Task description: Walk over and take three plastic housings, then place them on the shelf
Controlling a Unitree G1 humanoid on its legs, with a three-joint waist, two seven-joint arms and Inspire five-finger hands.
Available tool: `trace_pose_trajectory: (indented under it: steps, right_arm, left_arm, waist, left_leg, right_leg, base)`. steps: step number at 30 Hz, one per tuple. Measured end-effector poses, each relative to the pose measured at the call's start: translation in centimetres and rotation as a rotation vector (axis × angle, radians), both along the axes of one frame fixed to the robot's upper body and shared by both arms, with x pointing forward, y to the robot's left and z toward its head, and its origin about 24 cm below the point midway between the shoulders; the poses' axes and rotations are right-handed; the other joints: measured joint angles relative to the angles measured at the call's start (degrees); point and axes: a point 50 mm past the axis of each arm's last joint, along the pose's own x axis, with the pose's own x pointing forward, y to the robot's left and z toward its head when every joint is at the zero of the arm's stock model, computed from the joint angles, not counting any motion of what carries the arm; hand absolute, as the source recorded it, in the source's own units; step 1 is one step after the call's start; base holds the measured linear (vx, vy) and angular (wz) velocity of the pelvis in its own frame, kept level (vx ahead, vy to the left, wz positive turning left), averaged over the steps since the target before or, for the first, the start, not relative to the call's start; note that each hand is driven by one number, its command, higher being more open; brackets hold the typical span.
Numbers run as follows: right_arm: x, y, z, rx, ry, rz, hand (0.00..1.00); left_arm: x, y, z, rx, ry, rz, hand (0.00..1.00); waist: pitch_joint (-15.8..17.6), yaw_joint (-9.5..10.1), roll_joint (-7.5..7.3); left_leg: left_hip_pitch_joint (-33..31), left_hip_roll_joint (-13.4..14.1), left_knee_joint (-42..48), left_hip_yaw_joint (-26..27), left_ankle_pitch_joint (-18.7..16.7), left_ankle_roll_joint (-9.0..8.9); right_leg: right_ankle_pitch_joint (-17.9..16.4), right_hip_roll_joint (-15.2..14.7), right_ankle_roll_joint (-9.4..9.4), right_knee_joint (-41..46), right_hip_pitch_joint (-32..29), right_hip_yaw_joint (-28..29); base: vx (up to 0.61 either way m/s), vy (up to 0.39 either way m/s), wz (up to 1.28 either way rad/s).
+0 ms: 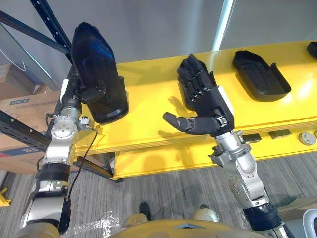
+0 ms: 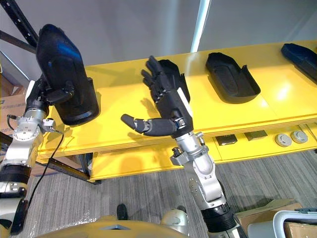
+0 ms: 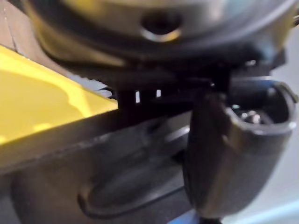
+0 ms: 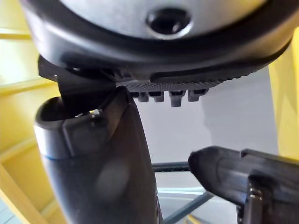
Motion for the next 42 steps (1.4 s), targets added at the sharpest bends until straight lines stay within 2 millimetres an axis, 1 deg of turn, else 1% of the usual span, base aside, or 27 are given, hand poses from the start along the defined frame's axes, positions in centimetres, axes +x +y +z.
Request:
trace_pose_trajectory:
  steps: [4,5,7,8,9,11,15,17,19,20,23,26,28,29,30,33,35,40,42]
  right_arm:
    - [0.8,0.7,1.3,0.027,-0.019,0.058,1.0]
    - [1.0,1.1,1.9,0.031,-0.041,0.082,1.0]
    - [1.3,2.0,2.7,0.023,-0.074,0.118,1.0]
    - [1.3,2.6,3.1,0.016,-0.088,0.146,1.0]
    - [1.3,3.1,3.3,0.009,-0.093,0.169,1.0]
    - [1.3,3.6,3.2,0.001,-0.08,0.19,1.0]
    - [1.4,3.8,2.8,-0.017,-0.04,0.194,1.0]
    - [1.4,4.0,2.8,-0.021,-0.034,0.199,1.0]
    - [1.4,4.2,2.9,-0.022,-0.039,0.206,1.0]
    - [1.2,4.2,3.2,-0.016,-0.05,0.208,1.0]
    - [0.8,4.3,3.9,-0.003,-0.08,0.217,1.0]
    - [0.6,4.4,4.2,0.003,-0.091,0.222,1.0]
    - [0.7,4.7,4.3,0.0,-0.091,0.231,1.0]
    - [0.6,4.7,4.3,-0.001,-0.09,0.235,1.0]
    - [0.6,4.8,4.3,-0.003,-0.087,0.236,1.0]
    - [0.6,4.8,4.3,-0.005,-0.085,0.236,1.0]
    - [0.7,4.8,4.4,-0.005,-0.09,0.236,1.0]
    - [0.6,5.0,4.5,0.004,-0.091,0.24,1.0]
    - [0.6,5.0,4.5,0.004,-0.091,0.242,1.0]
  left_arm:
    - [1.2,-0.8,0.6,-0.014,0.025,-0.081,0.0]
    - [1.6,-1.1,0.7,-0.033,0.033,-0.091,0.0]
    - [2.1,-1.3,1.0,-0.049,0.034,-0.097,0.0]
    - [2.4,-1.5,1.2,-0.064,0.034,-0.1,0.0]
    - [2.6,-1.5,1.4,-0.067,0.027,-0.101,0.0]
    - [2.8,-1.6,1.9,-0.067,0.014,-0.104,0.0]
    - [3.2,-1.6,2.7,-0.072,-0.006,-0.092,0.0]
    - [3.5,-1.3,3.1,-0.079,-0.015,-0.055,0.0]
    - [3.6,-1.0,3.1,-0.084,-0.022,-0.021,0.0]
    - [3.8,-0.7,3.3,-0.086,-0.027,0.014,1.0]
    - [3.8,0.0,3.4,-0.1,-0.031,0.082,1.0]
    - [4.1,0.4,4.0,-0.113,-0.05,0.131,1.0]
    - [4.2,0.6,4.1,-0.062,-0.043,0.181,1.0]
    - [4.4,0.7,3.8,-0.04,-0.012,0.203,1.0]
    - [4.4,0.8,4.1,-0.046,-0.036,0.227,1.0]
    - [4.5,0.8,4.7,-0.014,-0.042,0.242,1.0]
    - [4.7,0.7,5.1,-0.002,-0.05,0.239,1.0]
    - [4.7,0.5,5.3,0.012,-0.055,0.237,1.0]
    - [4.8,0.5,5.4,0.049,-0.055,0.24,1.0]
  waist:
    - [0.3,0.09,0.42]
    - [0.6,-0.05,0.75]
    - [1.1,-0.14,1.18]
    - [1.6,-0.21,1.56]
    - [2.2,-0.32,1.79]
    - [3.2,-0.51,2.02]
    - [4.7,-0.67,2.26]
    - [5.0,-0.71,2.34]
    - [5.8,-0.94,2.34]
    - [6.5,-0.97,2.28]
    - [7.7,-1.16,2.18]
    - [8.1,-1.88,1.61]
    - [9.1,-2.29,1.09]
    - [10.1,-2.78,0.98]
    - [10.7,-2.89,0.83]
    - [11.5,-2.77,1.27]
    - [11.9,-2.54,1.3]
    - [12.2,-2.54,0.87]
    - [12.3,-2.61,0.7]
  left_leg:
    - [-1.3,0.0,0.3,-0.9,0.6,0.03]
    - [-2.1,0.0,1.1,-1.2,0.6,0.03]
    - [-2.9,-0.1,1.5,-1.4,0.9,0.05]
    - [-3.6,-0.1,1.7,-1.6,1.1,0.04]
    - [-3.9,0.0,1.9,-1.7,1.3,-0.01]
    - [-4.3,0.0,1.9,-2.2,1.8,-0.12]
    - [-4.8,0.1,1.2,-2.5,2.6,-0.38]
    - [-5.5,0.1,1.0,-2.1,3.0,-0.48]
    - [-5.5,0.2,1.1,-1.9,3.1,-0.46]
    - [-5.6,0.2,1.0,-1.5,3.2,-0.52]
    - [-5.6,0.2,1.0,-0.7,3.2,-0.53]
    - [-6.4,0.3,1.1,-0.4,3.3,-0.6]
    - [-6.5,0.3,1.1,0.4,3.4,-0.61]
    - [-6.6,0.3,1.1,0.5,3.4,-0.6]
    - [-6.8,0.3,1.1,0.8,3.4,-0.61]
    - [-6.8,0.2,1.1,1.1,3.4,-0.65]
    - [-6.8,0.2,1.1,1.1,3.4,-0.67]
    - [-6.8,0.2,1.3,1.1,3.3,-0.7]
    - [-6.7,0.2,1.4,1.1,3.3,-0.68]
  right_leg:
    - [-0.5,-0.2,-0.71,1.8,-1.5,0.0]
    - [-0.9,-0.5,-0.98,2.9,-2.3,0.0]
    - [-1.5,-0.8,-0.93,4.5,-3.7,0.2]
    - [-2.2,-1.0,-1.27,5.7,-4.6,0.3]
    - [-2.8,-1.2,-0.93,6.8,-5.2,0.4]
    - [-3.6,-1.3,-0.95,8.1,-6.0,0.3]
    - [-4.4,-1.6,-1.02,10.4,-7.8,0.6]
    - [-4.5,-1.6,-1.17,11.3,-9.4,1.3]
    - [-4.5,-1.6,-1.2,11.6,-9.7,1.6]
    - [-4.4,-1.5,-1.25,12.1,-10.2,2.1]
    - [-4.3,-1.4,-1.5,12.5,-11.2,3.1]
    - [-4.2,-1.2,-1.54,12.6,-12.3,3.7]
    - [-4.2,-1.1,-1.52,13.0,-13.1,4.7]
    - [-4.0,-1.1,-1.26,12.9,-13.3,4.8]
    - [-4.0,-1.0,-1.25,13.1,-13.7,5.1]
    - [-3.8,-0.9,-1.24,13.3,-13.9,5.4]
    - [-3.8,-0.9,-1.25,13.3,-13.9,5.4]
    - [-3.9,-0.9,-1.34,13.3,-13.6,5.3]
    - [-4.0,-0.9,-1.39,13.3,-13.5,5.3]
  base:
    - [-0.04,0.001,0.1]
    - [-0.06,0.003,0.13]
    - [-0.09,-0.008,0.07]
    - [-0.11,-0.023,0.05]
    - [-0.09,-0.027,0.06]
    - [-0.08,-0.028,0.09]
    - [-0.07,-0.025,0.04]
    - [-0.04,-0.009,-0.07]
    - [-0.02,-0.009,-0.09]
    - [-0.03,-0.011,-0.11]
    - [-0.02,-0.009,-0.15]
    - [-0.01,-0.013,-0.06]
    - [0.0,-0.013,-0.15]
    - [0.0,-0.01,-0.13]
    - [0.01,-0.011,-0.07]
    - [0.05,-0.02,-0.05]
    - [0.04,-0.017,0.01]
    - [0.0,0.0,0.0]
    - [0.0,0.0,0.0]
